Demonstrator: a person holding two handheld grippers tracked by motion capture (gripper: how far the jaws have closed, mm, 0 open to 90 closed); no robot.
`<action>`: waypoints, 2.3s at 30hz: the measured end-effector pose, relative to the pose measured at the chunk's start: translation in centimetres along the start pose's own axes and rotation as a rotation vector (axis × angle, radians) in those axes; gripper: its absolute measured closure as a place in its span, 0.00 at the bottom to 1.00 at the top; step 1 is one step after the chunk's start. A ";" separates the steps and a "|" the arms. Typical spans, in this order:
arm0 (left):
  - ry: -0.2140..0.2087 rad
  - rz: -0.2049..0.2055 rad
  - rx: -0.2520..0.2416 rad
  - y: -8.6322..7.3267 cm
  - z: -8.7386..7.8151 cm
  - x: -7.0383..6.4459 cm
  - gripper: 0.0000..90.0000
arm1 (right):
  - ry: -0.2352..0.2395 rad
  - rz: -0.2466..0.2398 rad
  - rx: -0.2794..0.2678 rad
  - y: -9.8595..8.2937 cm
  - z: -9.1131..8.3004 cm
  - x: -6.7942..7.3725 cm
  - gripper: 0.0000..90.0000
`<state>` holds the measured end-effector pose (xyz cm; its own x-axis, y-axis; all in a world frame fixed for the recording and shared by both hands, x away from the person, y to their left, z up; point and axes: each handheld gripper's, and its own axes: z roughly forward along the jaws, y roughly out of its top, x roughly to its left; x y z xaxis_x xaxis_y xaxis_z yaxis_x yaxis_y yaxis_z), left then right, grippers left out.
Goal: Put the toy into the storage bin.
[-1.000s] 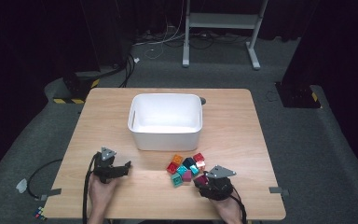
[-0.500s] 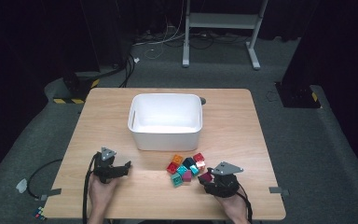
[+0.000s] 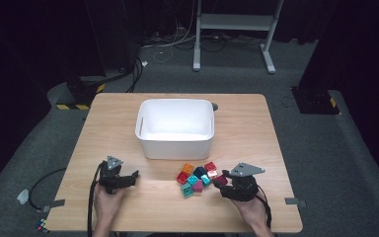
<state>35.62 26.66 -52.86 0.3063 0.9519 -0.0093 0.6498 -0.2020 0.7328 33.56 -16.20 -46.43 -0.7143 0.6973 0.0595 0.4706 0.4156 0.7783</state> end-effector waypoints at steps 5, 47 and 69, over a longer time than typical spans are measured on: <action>0.000 0.000 0.000 0.0 0.0 0.0 0.15 | 0.004 0.000 -0.011 0.8 -0.4 -0.3 0.52; 0.001 -0.002 -0.002 0.0 0.0 0.0 0.16 | 0.095 0.023 -0.134 12.8 -2.4 -4.3 0.53; 0.001 -0.002 -0.002 0.0 0.0 0.0 0.16 | 0.081 -0.022 -0.119 18.6 1.5 -4.4 0.54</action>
<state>35.61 26.67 -52.86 0.3039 0.9527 -0.0100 0.6490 -0.1993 0.7343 46.27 -10.70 -33.13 -0.7655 0.6373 0.0885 0.3934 0.3549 0.8481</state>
